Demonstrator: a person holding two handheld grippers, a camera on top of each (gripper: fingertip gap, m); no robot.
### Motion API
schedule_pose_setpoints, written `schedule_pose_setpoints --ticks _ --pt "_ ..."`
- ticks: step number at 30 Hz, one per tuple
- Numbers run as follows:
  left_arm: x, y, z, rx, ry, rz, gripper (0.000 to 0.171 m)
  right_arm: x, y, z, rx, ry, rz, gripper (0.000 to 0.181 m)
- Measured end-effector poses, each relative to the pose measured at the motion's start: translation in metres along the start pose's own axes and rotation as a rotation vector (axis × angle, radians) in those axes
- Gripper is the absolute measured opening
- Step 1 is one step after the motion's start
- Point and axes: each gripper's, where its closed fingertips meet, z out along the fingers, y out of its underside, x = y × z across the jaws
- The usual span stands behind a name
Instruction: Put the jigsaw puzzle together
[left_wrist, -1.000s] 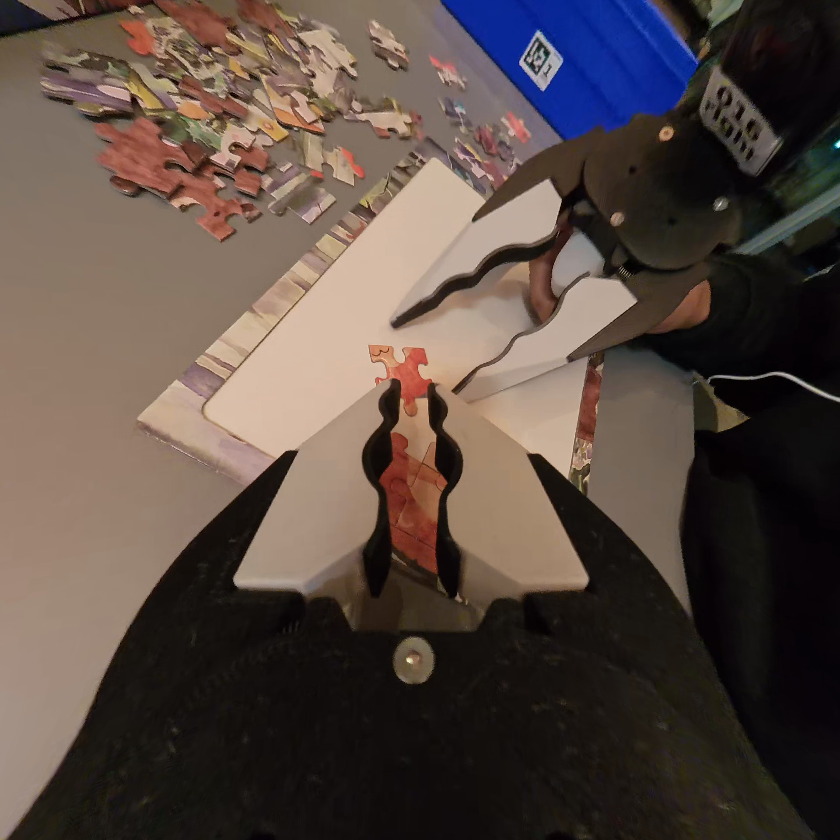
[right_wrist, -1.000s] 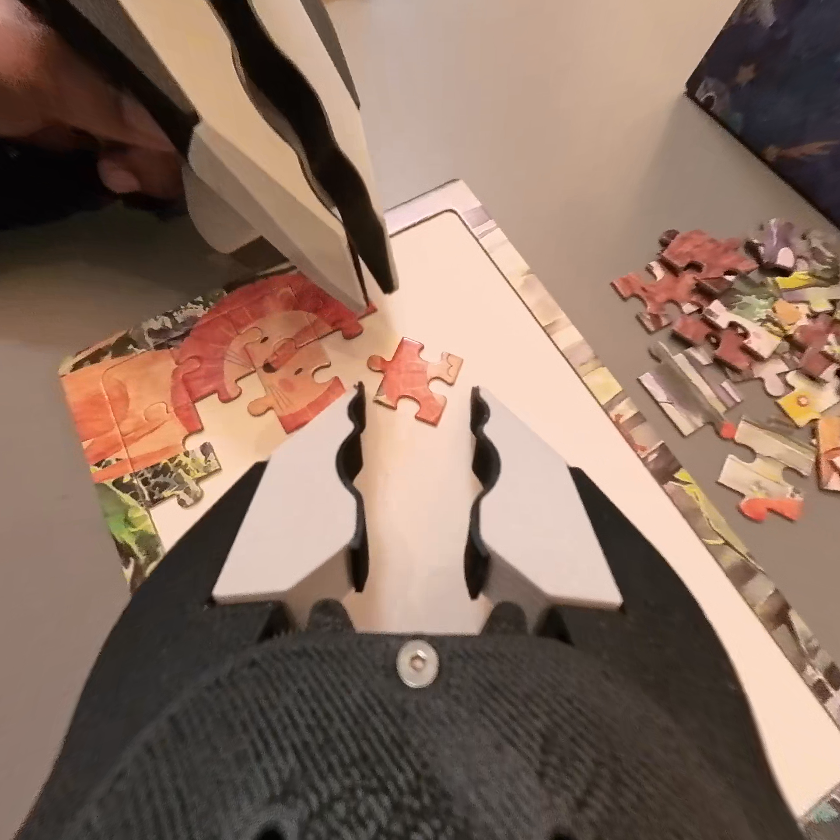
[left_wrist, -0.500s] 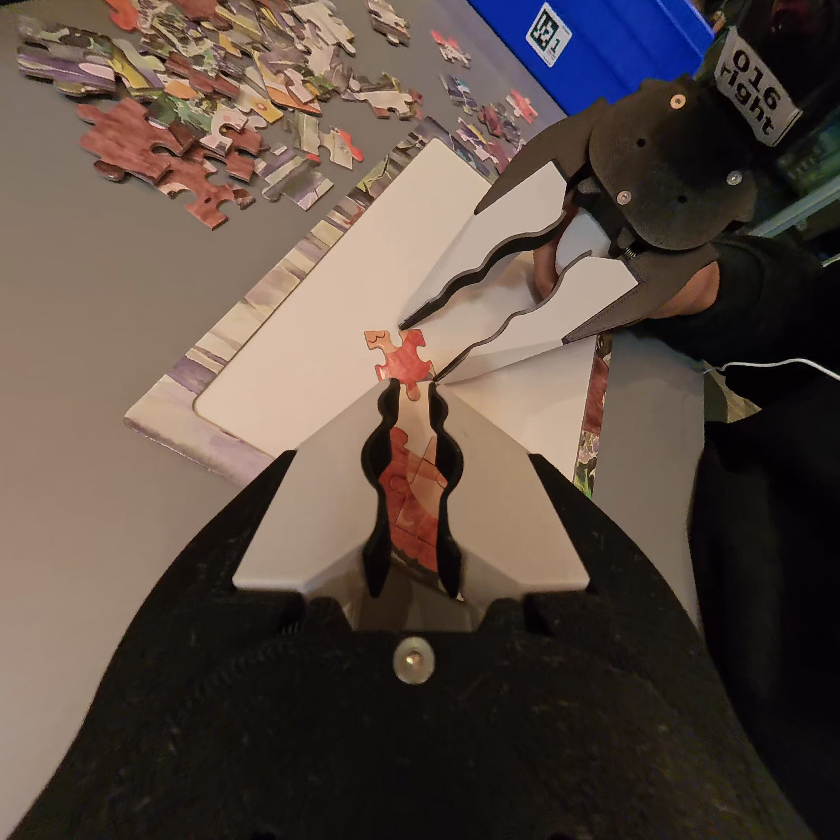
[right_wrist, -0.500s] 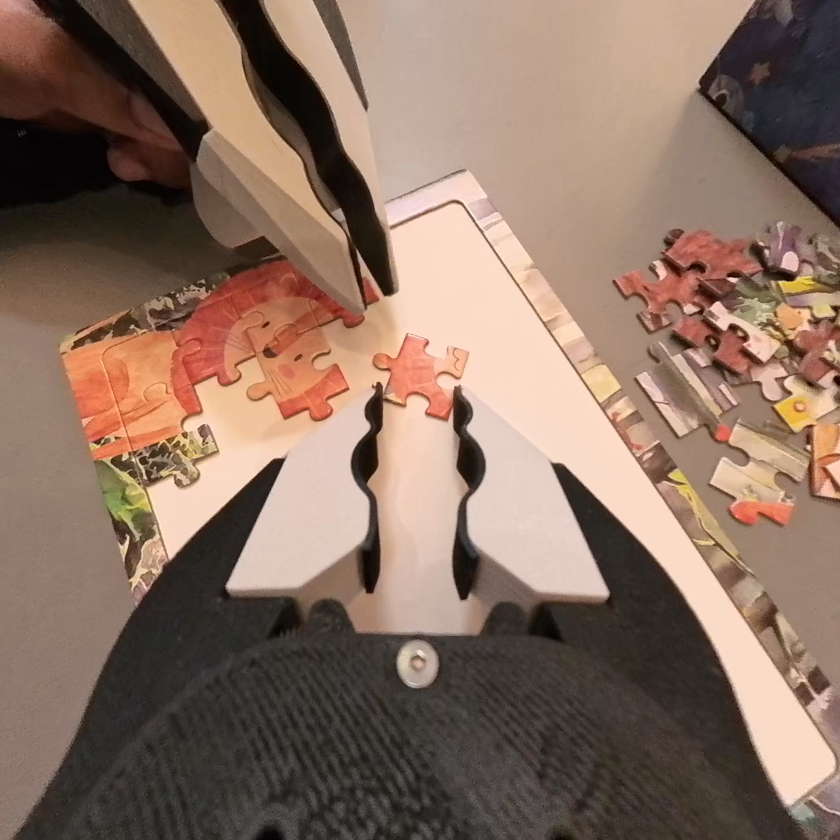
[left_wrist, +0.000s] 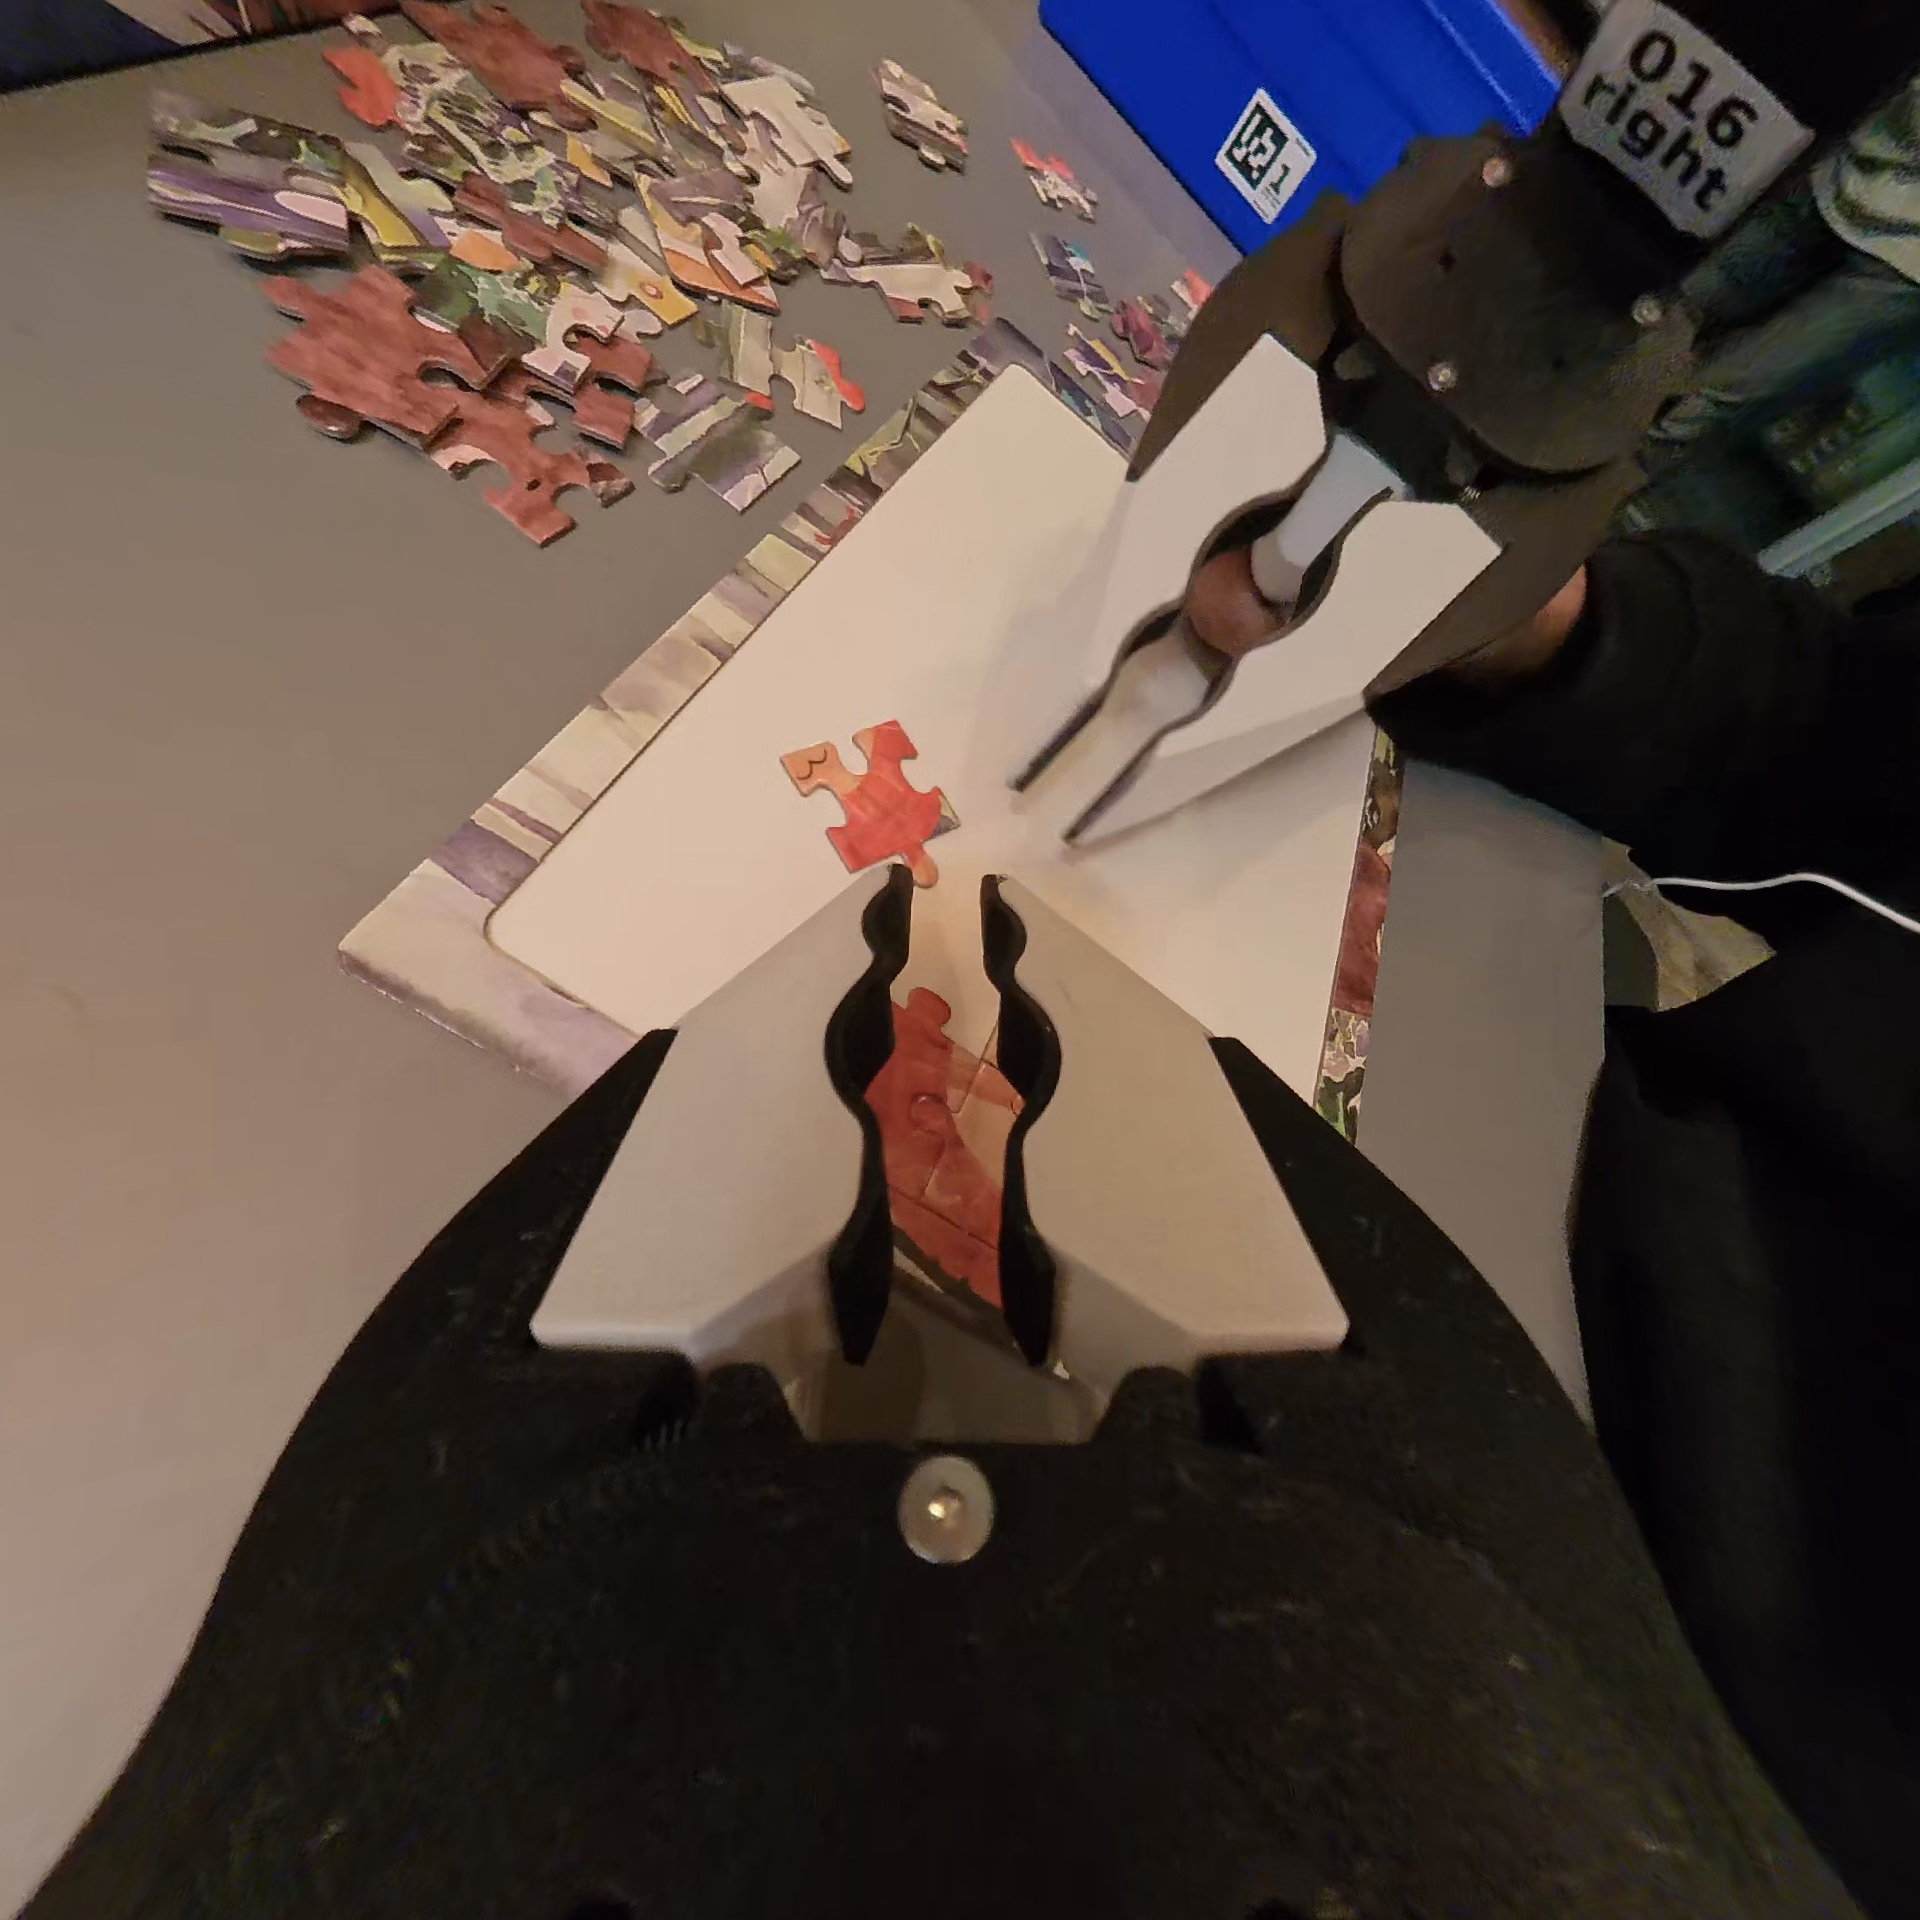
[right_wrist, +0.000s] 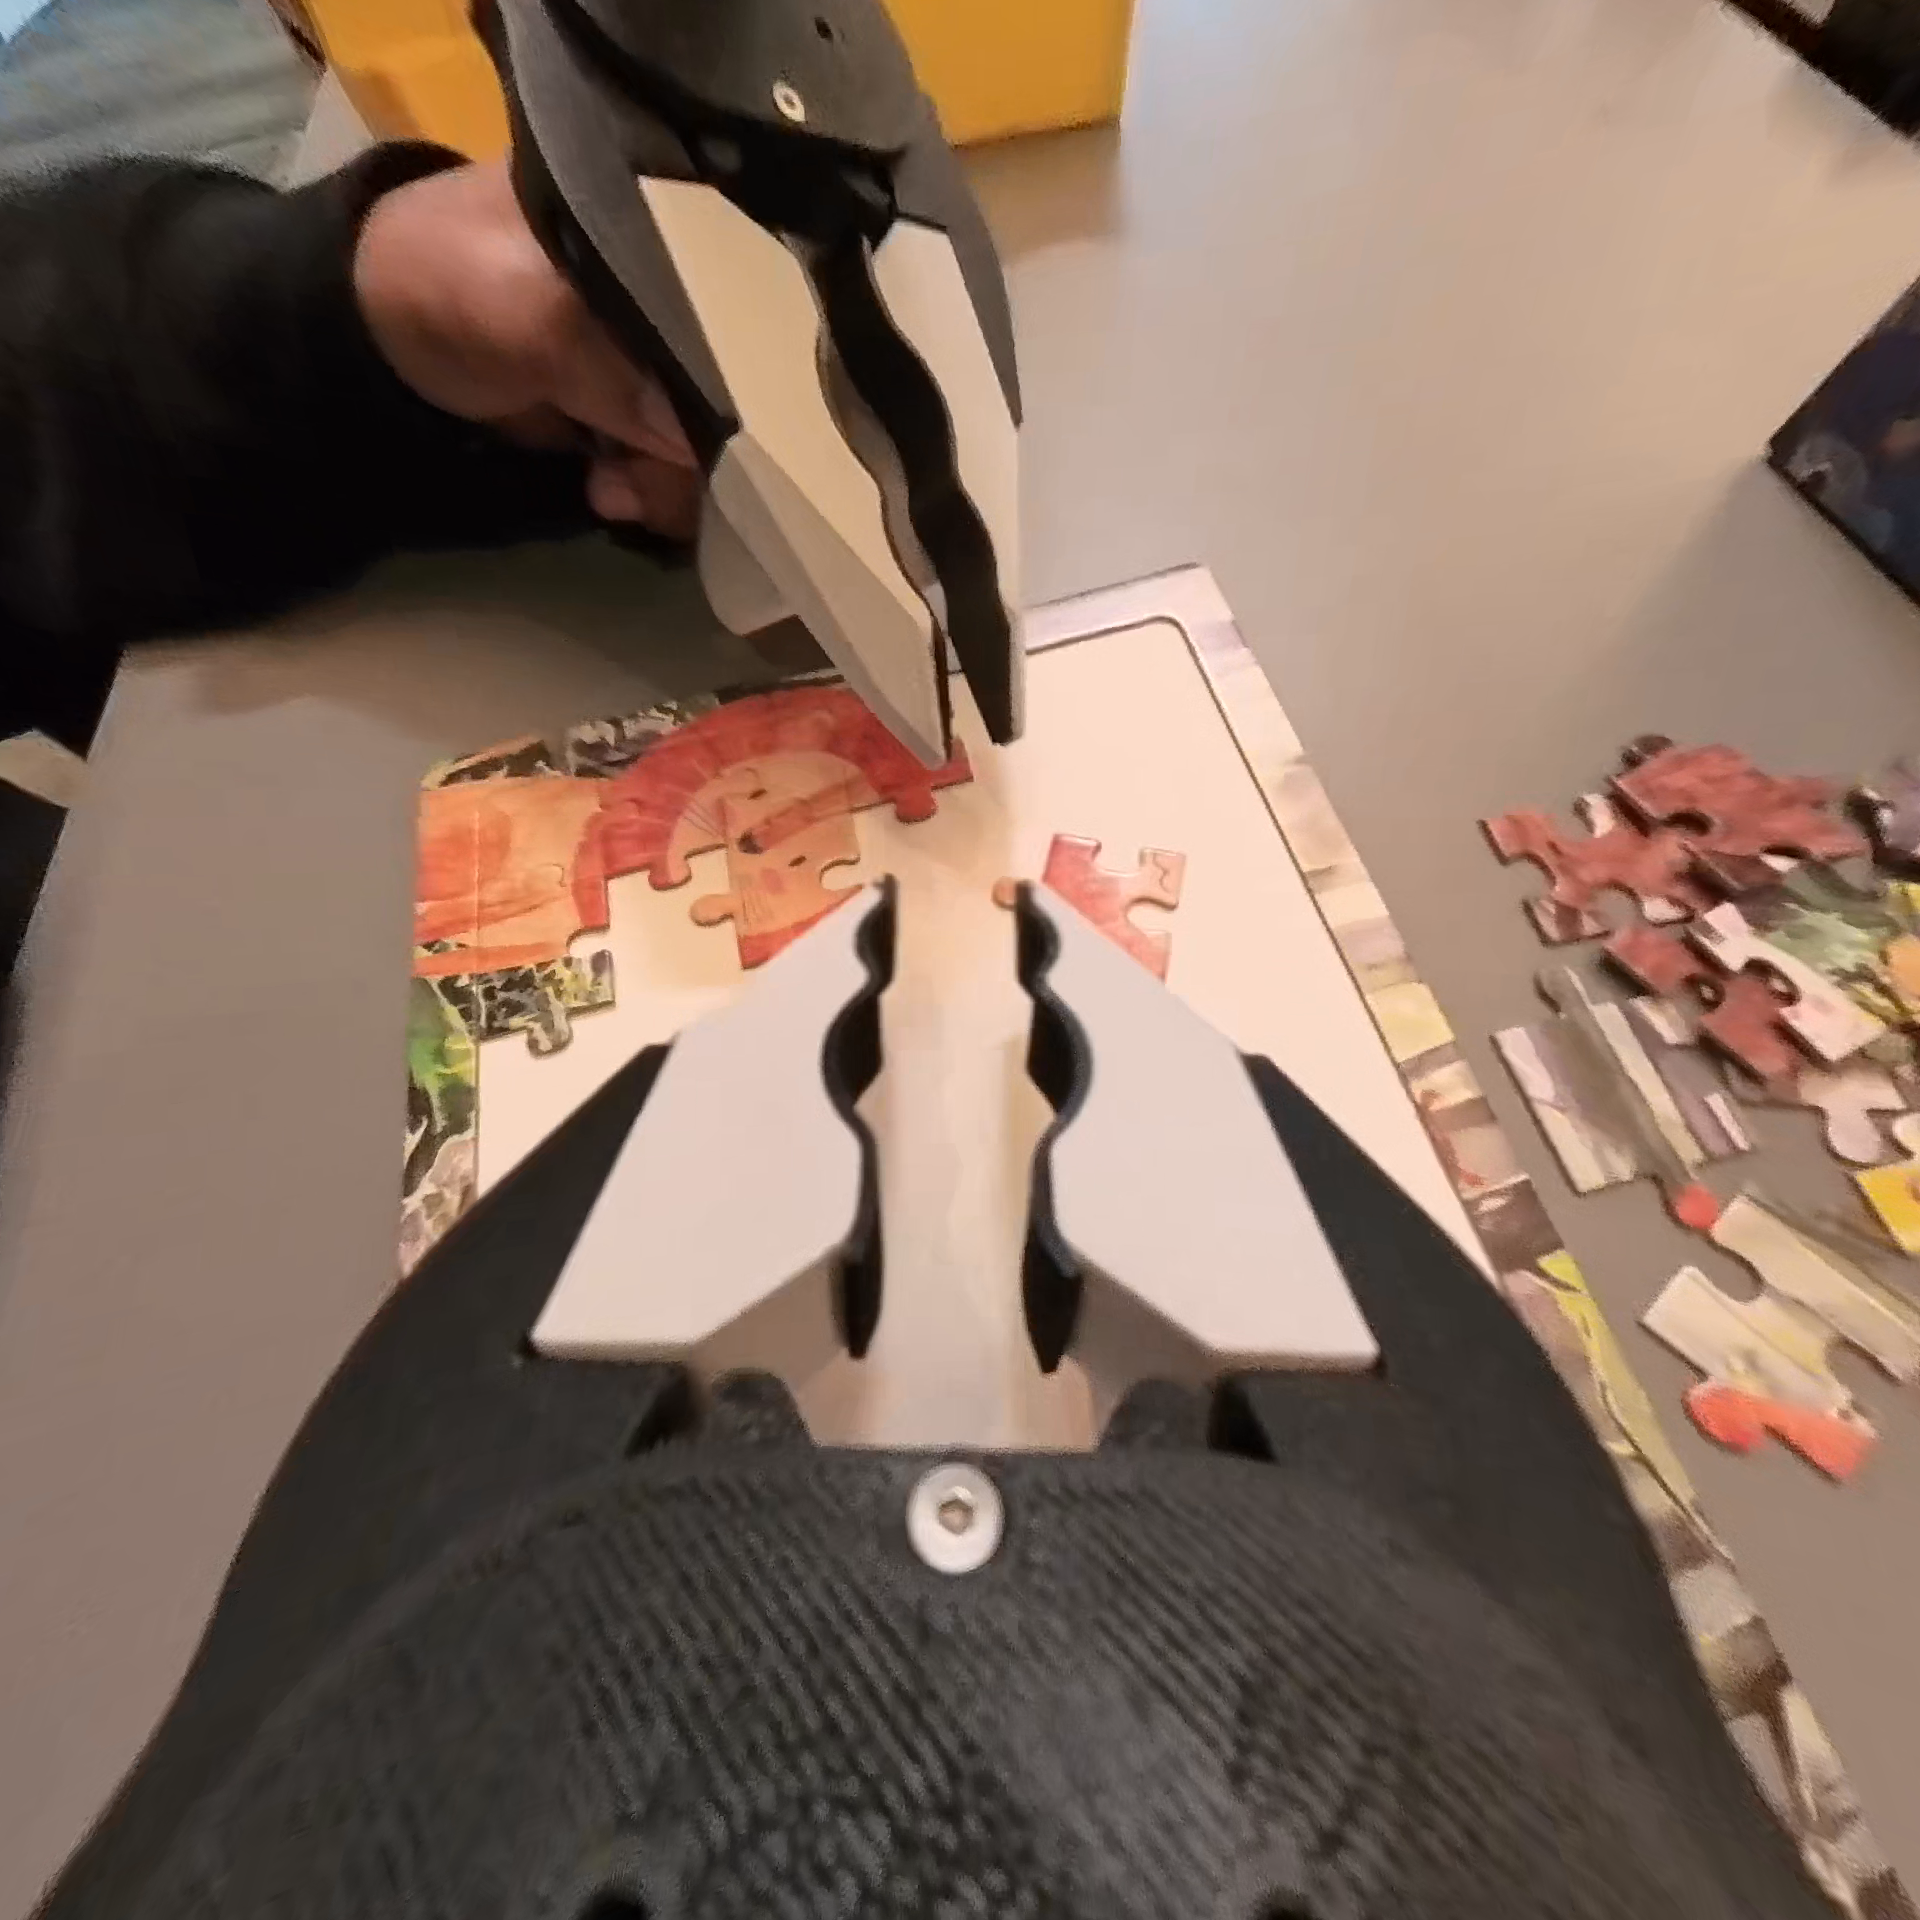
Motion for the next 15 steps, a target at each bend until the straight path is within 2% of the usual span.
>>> schedule_pose_setpoints --ticks 3,7,11,15 --pt "-0.001 0.002 0.001 -0.010 -0.003 -0.006 0.011 0.013 0.012 0.002 -0.083 0.049 -0.021 0.032" --pt "-0.005 0.004 0.002 -0.020 -0.022 -0.004 0.011 0.019 0.011 0.006 -0.097 0.110 0.022 0.048" --pt "-0.006 0.006 0.003 -0.031 -0.022 -0.008 0.011 0.032 0.018 0.010 -0.174 0.211 -0.003 0.051" --pt "-0.006 0.006 0.003 -0.030 -0.023 -0.010 0.011 0.031 0.018 0.015 -0.170 0.213 0.031 0.050"
